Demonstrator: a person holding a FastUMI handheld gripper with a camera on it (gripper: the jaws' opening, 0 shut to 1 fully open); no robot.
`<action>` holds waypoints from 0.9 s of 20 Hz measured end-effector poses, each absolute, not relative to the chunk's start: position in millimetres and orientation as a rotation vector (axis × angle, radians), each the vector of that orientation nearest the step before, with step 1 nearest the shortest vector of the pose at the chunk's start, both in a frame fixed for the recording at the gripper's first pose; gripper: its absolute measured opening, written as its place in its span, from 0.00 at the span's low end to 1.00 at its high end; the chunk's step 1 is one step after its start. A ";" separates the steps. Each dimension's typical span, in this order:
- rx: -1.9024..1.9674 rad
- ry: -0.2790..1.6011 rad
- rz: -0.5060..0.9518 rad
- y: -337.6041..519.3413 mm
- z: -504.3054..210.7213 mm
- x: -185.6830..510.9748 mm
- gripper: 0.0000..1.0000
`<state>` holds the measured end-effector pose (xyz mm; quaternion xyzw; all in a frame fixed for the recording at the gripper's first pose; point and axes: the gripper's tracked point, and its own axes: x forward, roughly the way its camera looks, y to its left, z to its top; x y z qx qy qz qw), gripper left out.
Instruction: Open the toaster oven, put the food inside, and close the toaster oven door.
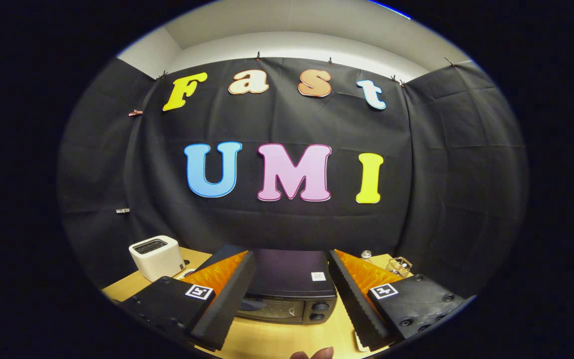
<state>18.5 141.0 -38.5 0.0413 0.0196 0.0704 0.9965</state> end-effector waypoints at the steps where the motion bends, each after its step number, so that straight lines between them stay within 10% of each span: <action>1: 0.101 0.050 0.144 151.5 -46.3 22.1 0.98; 18: 0.093 0.341 0.112 240.0 -200.8 80.3 0.98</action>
